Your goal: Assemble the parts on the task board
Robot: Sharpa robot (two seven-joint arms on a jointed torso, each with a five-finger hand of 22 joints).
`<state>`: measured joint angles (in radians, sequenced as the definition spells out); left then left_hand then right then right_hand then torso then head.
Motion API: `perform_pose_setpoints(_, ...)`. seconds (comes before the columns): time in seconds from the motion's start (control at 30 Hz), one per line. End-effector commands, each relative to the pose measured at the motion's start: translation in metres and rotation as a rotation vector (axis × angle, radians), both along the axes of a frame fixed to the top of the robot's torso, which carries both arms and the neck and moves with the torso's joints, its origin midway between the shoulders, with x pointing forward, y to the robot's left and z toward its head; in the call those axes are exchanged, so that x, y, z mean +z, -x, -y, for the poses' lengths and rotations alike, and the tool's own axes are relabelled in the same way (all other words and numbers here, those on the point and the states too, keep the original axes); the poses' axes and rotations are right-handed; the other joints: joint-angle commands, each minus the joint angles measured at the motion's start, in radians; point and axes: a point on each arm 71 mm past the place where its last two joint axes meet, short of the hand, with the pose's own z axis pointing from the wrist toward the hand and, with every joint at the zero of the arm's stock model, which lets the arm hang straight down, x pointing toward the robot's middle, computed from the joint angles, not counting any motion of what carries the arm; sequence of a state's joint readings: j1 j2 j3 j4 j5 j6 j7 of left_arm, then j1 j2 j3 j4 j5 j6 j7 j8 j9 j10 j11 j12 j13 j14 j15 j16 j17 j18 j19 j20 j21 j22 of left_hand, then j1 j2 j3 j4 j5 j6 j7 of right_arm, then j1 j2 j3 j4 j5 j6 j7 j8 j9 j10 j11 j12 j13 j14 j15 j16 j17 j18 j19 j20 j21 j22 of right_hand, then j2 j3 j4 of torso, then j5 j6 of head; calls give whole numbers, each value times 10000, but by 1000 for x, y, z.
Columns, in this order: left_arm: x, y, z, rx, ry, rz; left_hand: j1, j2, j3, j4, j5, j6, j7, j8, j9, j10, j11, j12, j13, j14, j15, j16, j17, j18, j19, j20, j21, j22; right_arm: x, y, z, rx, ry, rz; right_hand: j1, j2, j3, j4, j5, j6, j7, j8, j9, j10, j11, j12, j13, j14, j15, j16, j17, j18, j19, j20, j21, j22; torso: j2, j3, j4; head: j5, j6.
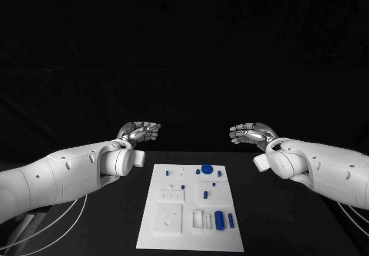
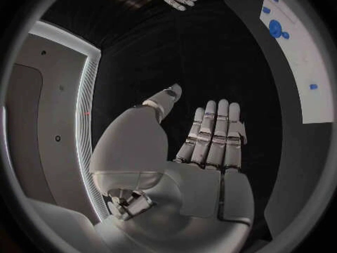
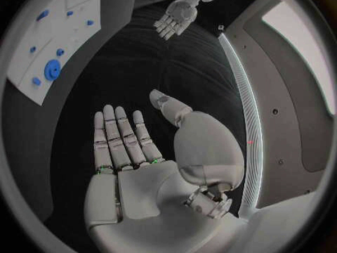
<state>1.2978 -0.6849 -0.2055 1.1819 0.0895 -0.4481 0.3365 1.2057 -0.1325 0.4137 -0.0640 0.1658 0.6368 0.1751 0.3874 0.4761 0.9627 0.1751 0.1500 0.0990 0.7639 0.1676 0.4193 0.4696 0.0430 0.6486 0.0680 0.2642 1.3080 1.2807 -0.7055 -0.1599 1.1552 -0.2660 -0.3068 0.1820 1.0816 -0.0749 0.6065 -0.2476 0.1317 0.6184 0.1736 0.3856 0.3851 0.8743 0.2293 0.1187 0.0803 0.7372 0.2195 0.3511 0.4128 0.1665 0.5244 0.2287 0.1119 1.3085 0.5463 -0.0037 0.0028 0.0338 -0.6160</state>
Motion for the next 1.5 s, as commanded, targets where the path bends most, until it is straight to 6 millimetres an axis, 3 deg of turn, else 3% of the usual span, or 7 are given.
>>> perform_pose_setpoints(0.03, 2, 1, 4, -549, 80, 128, 4, 120, 20, -310, -48, 399, 346, 74, -55, 598, -103, 238, 79, 725, -127, 305, 131, 260, 538, -122, 252, 219, 3, -2, -4, 921, 2064, 1057, 162, -11, 271, -99, -130, 335, 627, 98, 12, 375, -129, 86, 16, 493, -196, 198, 71, 262, 440, -11, 126, 61, 35, 9, 8, 1, -7)
perform_pose_setpoints(0.2, 5, 7, 6, -890, 125, 112, -219, 340, 167, -1033, -42, 1013, 175, 19, -232, 1213, -308, 303, 106, 1321, -363, 458, 256, 255, 984, -338, 523, 217, 7, -7, -10, 1487, 3737, 2070, 314, -105, 758, -340, -326, 1232, 365, 287, 24, 1354, -459, 226, 22, 2731, -1216, 1218, 699, 953, 2699, -145, 1068, 155, 153, 31, 39, -6, -23)
perform_pose_setpoints(0.47, 12, 19, 19, -1436, 336, 226, -411, 378, 265, -1322, -44, 1171, 141, -60, -307, 1301, -317, 205, 70, 1437, -422, 484, 307, 210, 1075, -416, 624, 212, 11, -16, -25, 2427, 5975, 3419, 343, -302, 315, -417, 384, 1795, 211, 235, 52, 2023, -1032, 46, -72, 6089, -2086, 3566, 2391, 953, 6572, -1718, 3307, 261, 573, -4, 172, -66, 139)
perform_pose_setpoints(0.8, 19, 34, 25, -2037, 565, 245, -559, 376, 333, -1494, -59, 1172, 160, -152, -365, 1226, -260, 62, 10, 1389, -402, 420, 309, 177, 1027, -412, 630, 204, 8, -26, -47, 3216, 7939, 4083, 513, -397, 102, -431, 426, 2148, 139, -85, 26, 2441, -1107, -428, -99, 6013, -2164, 6867, 4239, 953, 7267, -2559, 6122, 271, 1211, -88, 502, -92, 243)
perform_pose_setpoints(1.17, 39, 44, 30, -2465, 693, 551, -655, 363, 361, -1587, -91, 1166, 172, -202, -394, 1191, -233, -14, -22, 1354, -384, 372, 305, 170, 992, -399, 628, 201, 5, -30, -69, 3700, 9581, 4696, 608, -506, 153, -440, 408, 2095, 60, -198, 34, 2319, -1054, -543, -129, 5914, -2111, 7292, 4228, 953, 7278, -2655, 6577, 242, 1802, -162, 655, -229, 520)
perform_pose_setpoints(1.3, 44, 45, 34, -2612, 707, 649, -678, 358, 368, -1608, -98, 1162, 175, -214, -401, 1184, -227, -32, -29, 1352, -382, 365, 305, 170, 987, -397, 630, 201, 4, -30, -72, 3753, 10004, 4856, 650, -558, 173, -440, 377, 2072, 21, -228, 32, 2225, -1022, -549, -138, 5896, -2079, 7375, 4192, 953, 7303, -2662, 6648, 231, 1985, -219, 826, -424, 638)
perform_pose_setpoints(1.5, 48, 47, 37, -2746, 743, 702, -711, 352, 376, -1636, -110, 1157, 181, -230, -410, 1169, -217, -59, -40, 1346, -377, 352, 306, 170, 980, -393, 631, 201, 2, -31, -77, 3829, 10442, 4987, 693, -635, 167, -441, 360, 2042, 5, -265, 32, 2143, -995, -543, -137, 5920, -2052, 7535, 4154, 953, 7393, -2674, 6756, 222, 2168, -257, 843, -481, 771)
